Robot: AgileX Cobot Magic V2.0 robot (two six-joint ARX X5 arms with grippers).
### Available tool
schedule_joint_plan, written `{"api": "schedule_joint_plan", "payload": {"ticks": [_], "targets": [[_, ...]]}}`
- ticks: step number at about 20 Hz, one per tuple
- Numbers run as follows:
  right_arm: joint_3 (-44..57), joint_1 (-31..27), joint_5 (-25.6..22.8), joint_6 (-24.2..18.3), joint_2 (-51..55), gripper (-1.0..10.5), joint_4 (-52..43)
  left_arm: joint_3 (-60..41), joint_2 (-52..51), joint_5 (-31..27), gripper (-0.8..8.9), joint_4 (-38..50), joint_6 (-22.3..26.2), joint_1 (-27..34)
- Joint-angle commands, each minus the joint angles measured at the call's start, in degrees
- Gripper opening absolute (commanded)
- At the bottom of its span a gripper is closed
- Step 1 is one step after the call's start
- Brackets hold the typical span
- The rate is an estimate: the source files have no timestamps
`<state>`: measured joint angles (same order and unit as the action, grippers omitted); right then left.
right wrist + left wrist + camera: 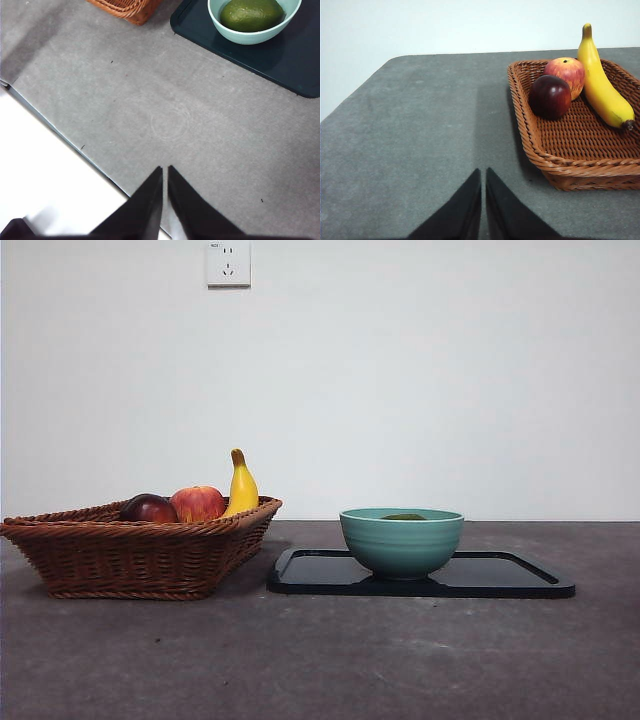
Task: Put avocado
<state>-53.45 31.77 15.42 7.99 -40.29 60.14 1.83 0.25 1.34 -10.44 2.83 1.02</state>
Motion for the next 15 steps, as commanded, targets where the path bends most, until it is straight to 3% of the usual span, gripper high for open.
{"api": "schedule_joint_plan", "payload": {"ticks": [1, 5, 8, 12, 15], "targets": [[-0.24, 0.35, 0.17, 0.39, -0.35, 0.1, -0.55, -1.18, -0.07, -0.13, 0.14, -0.31, -0.52, 0.15], [-0.24, 0.35, -0.85, 0.31, -0.28, 0.1, -1.51, -1.18, -0.07, -0.13, 0.14, -0.33, -0.52, 0.15], [0.13, -2.8, -3.8, -6.95, 2.62, 0.1, -6.4, -1.18, -0.07, -0.13, 0.14, -0.31, -0.52, 0.15], [8.87, -15.74, -5.01, -7.1, 10.54, 0.1, -25.94, -1.18, -0.07, -0.13, 0.14, -0.31, -0.52, 0.15], [21.46, -23.5, -5.38, -7.15, 17.75, 0.1, -40.11, -1.18, -0.07, -0.13, 0.14, -0.31, -0.52, 0.15]]}}
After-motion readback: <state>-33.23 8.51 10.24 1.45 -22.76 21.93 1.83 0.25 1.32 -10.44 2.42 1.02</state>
